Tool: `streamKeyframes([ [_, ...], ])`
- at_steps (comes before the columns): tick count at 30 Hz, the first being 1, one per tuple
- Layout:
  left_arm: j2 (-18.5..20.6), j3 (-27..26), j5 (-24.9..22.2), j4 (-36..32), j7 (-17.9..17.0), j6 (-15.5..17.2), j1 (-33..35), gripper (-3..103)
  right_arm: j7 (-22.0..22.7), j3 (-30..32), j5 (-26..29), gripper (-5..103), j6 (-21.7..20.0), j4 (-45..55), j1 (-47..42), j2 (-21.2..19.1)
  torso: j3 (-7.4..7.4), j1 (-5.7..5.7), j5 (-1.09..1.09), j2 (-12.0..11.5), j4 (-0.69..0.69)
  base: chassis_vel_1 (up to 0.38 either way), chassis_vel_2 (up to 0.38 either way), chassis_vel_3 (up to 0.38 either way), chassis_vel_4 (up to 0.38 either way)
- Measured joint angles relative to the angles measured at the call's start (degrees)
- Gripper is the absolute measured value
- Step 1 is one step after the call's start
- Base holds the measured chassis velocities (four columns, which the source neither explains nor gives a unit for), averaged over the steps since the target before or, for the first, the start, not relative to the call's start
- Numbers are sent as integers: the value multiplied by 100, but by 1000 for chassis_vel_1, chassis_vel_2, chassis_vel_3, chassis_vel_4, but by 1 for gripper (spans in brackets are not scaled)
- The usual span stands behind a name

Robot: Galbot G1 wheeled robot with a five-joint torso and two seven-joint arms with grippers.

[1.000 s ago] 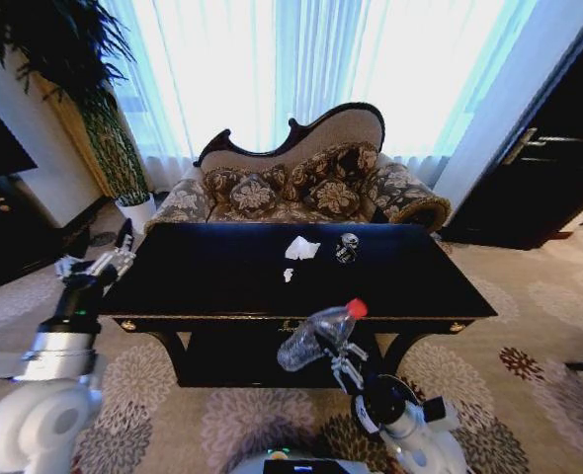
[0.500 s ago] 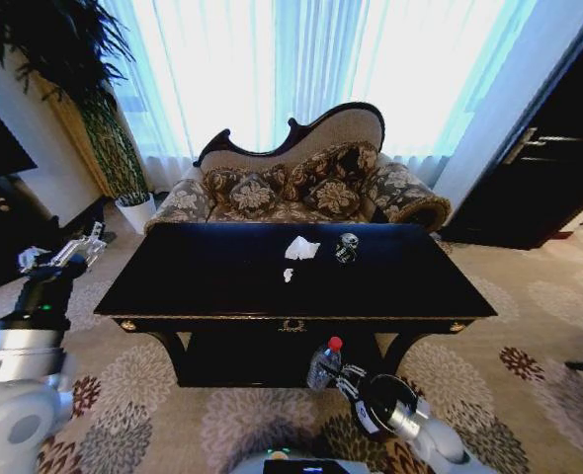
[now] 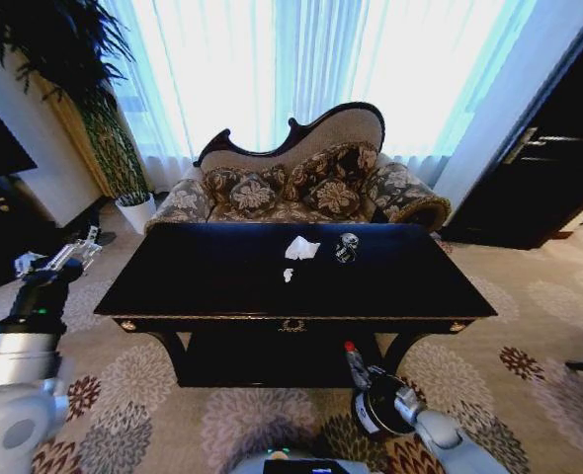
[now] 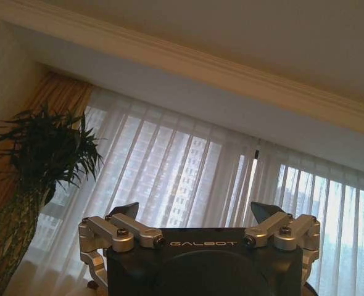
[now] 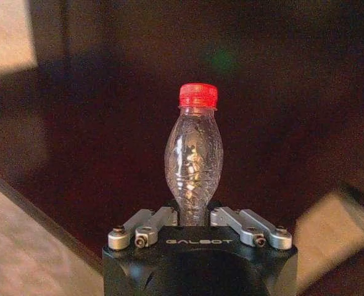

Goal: Move to the front of the table and place the trash on the table into the trash bin.

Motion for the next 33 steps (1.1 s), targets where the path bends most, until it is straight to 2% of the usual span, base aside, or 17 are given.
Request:
streamKeyframes([
  [5,44,-129,-20,2,-1,1,43,100,366,-87,64,18,-158,-858,340,60,0,0,0,0,-1,0,0,0,0],
  [7,41,-171,-33,2,-1,1,86,100,493,-183,362,18,-246,-1223,499,59,0,0,-1,0,1,0,0,0,0],
  [14,-62,-148,-17,3,1,2,154,100,541,-251,729,18,-469,-1896,764,51,0,0,-1,0,1,0,0,0,0],
  [17,-72,-121,2,3,4,2,154,100,521,-267,1246,18,-541,-2304,902,94,0,0,-2,0,0,0,0,0,0],
  [19,-82,-118,10,3,5,2,157,100,506,-269,1417,18,-566,-2349,908,117,0,0,-1,0,0,0,0,0,0],
  [22,-108,-110,49,3,13,1,182,100,496,-267,2000,18,-735,-2348,881,248,0,0,-1,0,1,0,0,0,0],
  [26,-104,-129,42,3,16,-2,180,100,474,-264,2244,18,-816,-2260,803,359,0,0,0,0,0,0,0,0,0],
  [30,-146,-109,51,3,23,-9,186,100,359,-239,2280,39,-722,-2194,748,470,-1,0,-2,0,2,0,0,0,0],
  [32,-152,-104,55,3,24,-12,188,100,342,-236,2263,39,-704,-2180,735,476,0,0,-1,0,1,0,0,0,0],
  [33,-157,-98,60,3,26,-16,189,100,322,-230,2232,44,-681,-2156,707,484,0,0,-1,0,1,0,0,0,0],
])
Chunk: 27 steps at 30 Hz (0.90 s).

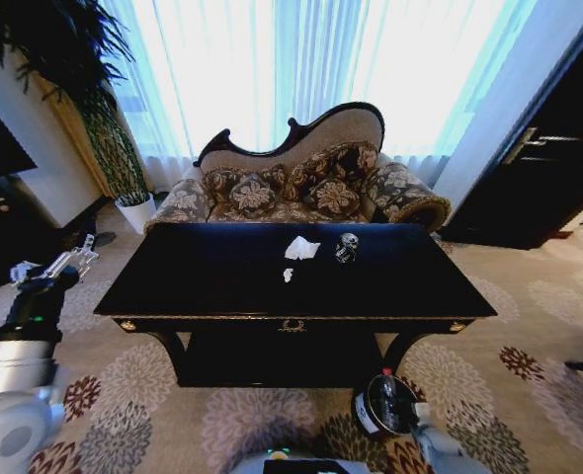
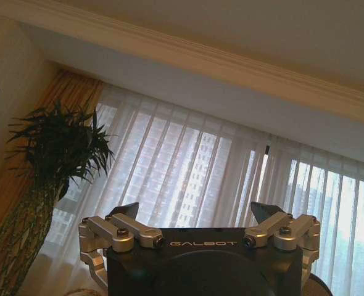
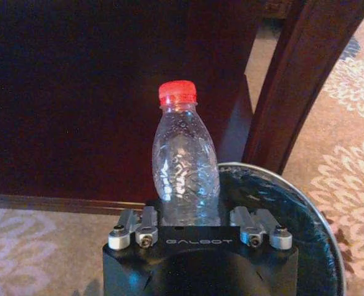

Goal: Move to the front of the table and place the trash on the table into the trash bin.

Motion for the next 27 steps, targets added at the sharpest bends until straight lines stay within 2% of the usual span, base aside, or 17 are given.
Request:
streamKeyframes([
  [2,2,3,4,0,2,-8,0,100,-16,34,-33,55,34,80,-71,13,0,0,0,0,-1,0,0,0,0],
  [3,2,3,4,0,2,-8,0,100,-16,34,-33,55,34,80,-71,13,0,0,0,0,-1,0,0,0,0],
  [5,21,9,4,0,5,-12,-4,100,-39,67,-59,66,76,149,-142,17,0,0,0,0,0,0,0,0,0],
  [8,36,19,4,0,6,-13,-10,100,-45,90,-89,72,104,178,-183,24,0,0,0,0,-2,0,0,0,0],
  [11,57,42,4,0,9,-14,-19,100,-36,113,-100,87,129,211,-205,37,0,0,0,0,-1,0,0,0,0],
  [12,57,42,4,0,9,-14,-19,100,-36,113,-100,87,129,211,-205,37,0,0,0,0,-1,0,0,0,0],
  [14,57,89,14,0,11,-14,-20,100,-29,146,-153,97,157,299,-273,67,0,0,0,0,0,0,0,0,0],
  [20,72,135,27,0,-48,-15,-79,100,-95,200,-440,100,317,856,-657,142,0,0,-1,0,-1,0,0,0,0],
  [23,13,126,14,0,-460,170,-118,100,-163,258,-795,100,595,1463,-1052,231,0,0,2,0,-1,0,0,0,0],
  [27,-16,245,-17,1,-614,323,-148,100,-343,370,-1184,100,877,2038,-1443,252,0,0,-1,0,1,0,0,0,0],
])
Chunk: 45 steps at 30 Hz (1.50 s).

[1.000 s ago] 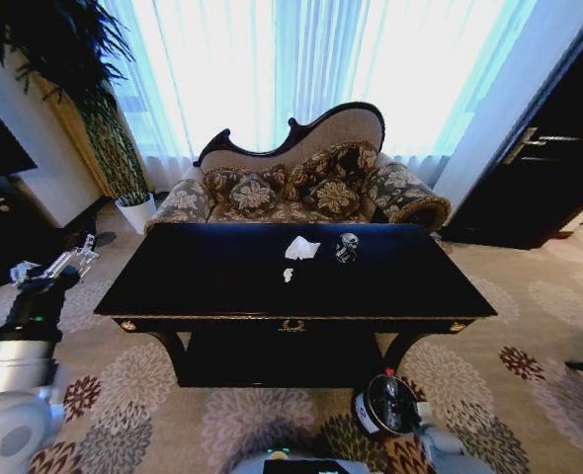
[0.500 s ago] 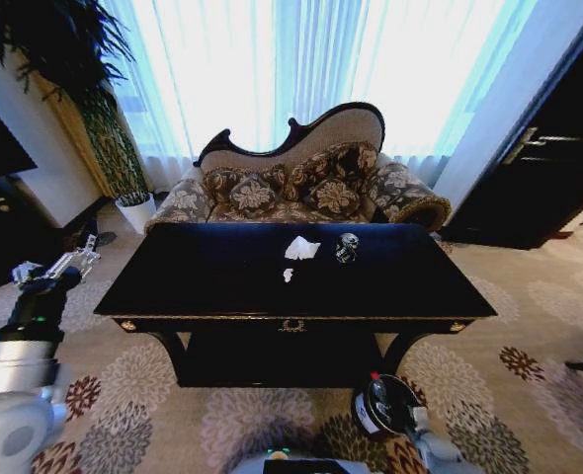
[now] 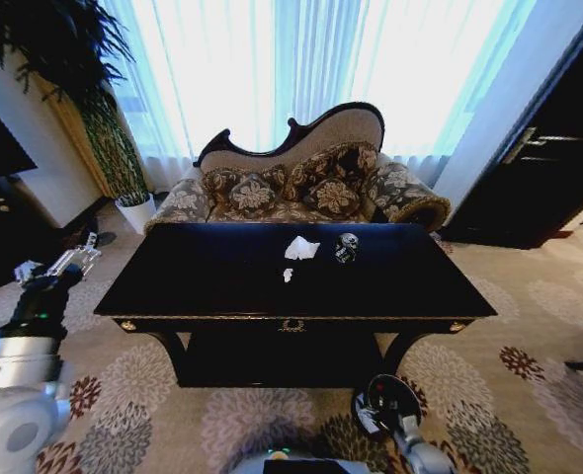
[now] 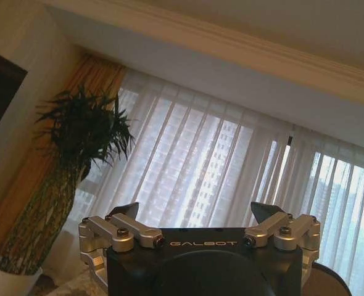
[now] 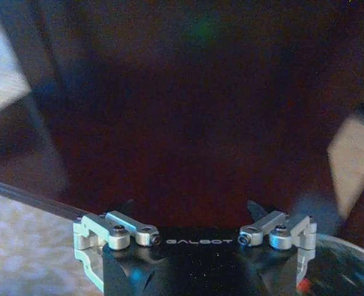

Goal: Move to the front of the table and place the trash on the table into the trash bin.

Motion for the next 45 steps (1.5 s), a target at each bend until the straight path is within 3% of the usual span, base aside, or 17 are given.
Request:
streamKeyframes([
  [3,-5,94,-4,0,-109,54,-67,100,-165,37,-77,100,167,348,-293,3,0,0,1,0,-3,0,0,0,0],
  [6,-109,258,-20,1,-543,215,-121,100,-447,70,-105,100,461,968,-765,60,0,0,0,0,-1,0,0,0,0],
  [9,-141,319,-23,1,-683,285,-124,100,-527,77,-79,100,547,1332,-1037,153,0,0,0,0,-1,0,0,0,0],
  [14,-48,347,-31,0,-672,395,-120,100,-832,-17,315,100,810,2234,-1677,235,0,-1,3,1,-3,0,0,0,0],
  [16,9,340,-91,0,-645,424,-149,100,-1188,-73,648,100,1037,2795,-2007,-2,0,-1,-2,1,-2,0,0,0,0],
  [21,-11,358,-116,0,-693,445,-218,100,-1487,-3,861,100,1243,3553,-2322,-282,0,0,0,1,-1,0,0,0,0],
  [31,186,289,-125,0,-704,470,-216,100,-1421,301,1513,100,1274,4740,-2289,8,0,0,1,0,-1,0,0,0,0],
  [38,421,92,-156,0,-728,465,-119,100,-1428,509,1960,100,1188,5701,-2389,-100,0,0,0,0,-2,0,0,0,0],
  [45,560,-130,-317,-1,-973,497,-13,100,-883,543,2088,100,763,6412,-2130,-217,0,0,0,0,-1,0,0,0,0],
])
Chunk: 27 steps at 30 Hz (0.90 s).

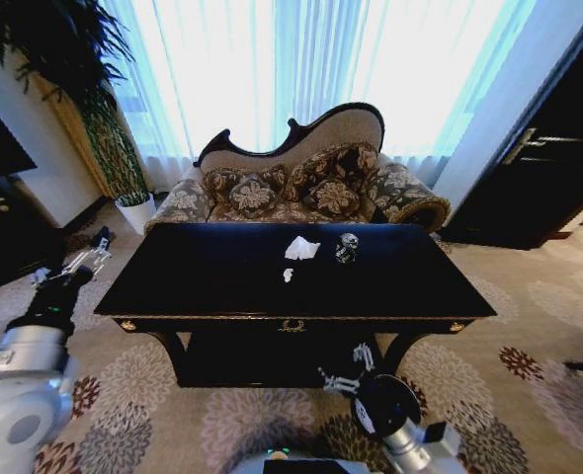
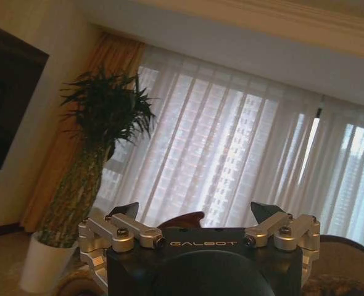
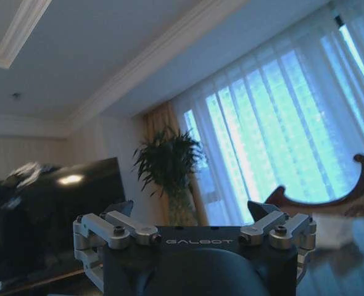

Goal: Move to the front of the table and place the trash on the table into the trash bin.

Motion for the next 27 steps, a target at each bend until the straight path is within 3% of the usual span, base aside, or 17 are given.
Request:
streamKeyframes([
  [2,67,-68,-168,0,-89,40,-11,100,707,-21,-87,100,-304,194,271,-125,0,0,1,0,-1,0,0,0,0],
  [4,174,8,-187,-1,-130,52,-16,100,1693,-88,-146,100,-568,292,544,-353,0,0,1,0,1,0,0,0,0],
  [5,174,8,-187,-1,-130,52,-16,100,1693,-88,-146,100,-568,292,544,-353,0,0,1,0,1,0,0,0,0],
  [6,286,101,-181,-1,-177,59,-12,100,2261,-86,-111,100,-761,306,734,-501,0,0,0,0,0,0,0,0,0],
  [10,568,146,-266,-1,-299,106,15,100,3127,83,-25,100,-1222,271,1216,-723,1,1,2,-1,-1,0,0,0,0],
  [14,625,72,-334,-1,-328,121,111,100,3612,133,128,100,-1614,157,1549,-874,1,1,1,0,-1,0,0,0,0],
  [19,595,-233,-435,-1,-342,123,209,100,3706,-9,382,100,-1919,-97,2109,-1125,1,1,3,0,-2,0,0,0,0],
  [23,548,-755,-642,0,-369,123,344,100,3693,-399,871,100,-2050,-741,3047,-1917,1,1,4,-1,3,0,0,0,0],
  [25,594,-713,-733,0,-453,181,246,100,3631,-435,1098,100,-2043,-1202,3408,-2409,1,1,-2,0,4,0,0,0,0],
  [27,616,-664,-735,-1,-478,207,187,100,3609,-451,1153,100,-2028,-1370,3520,-2532,1,1,1,-1,1,0,0,0,0],
])
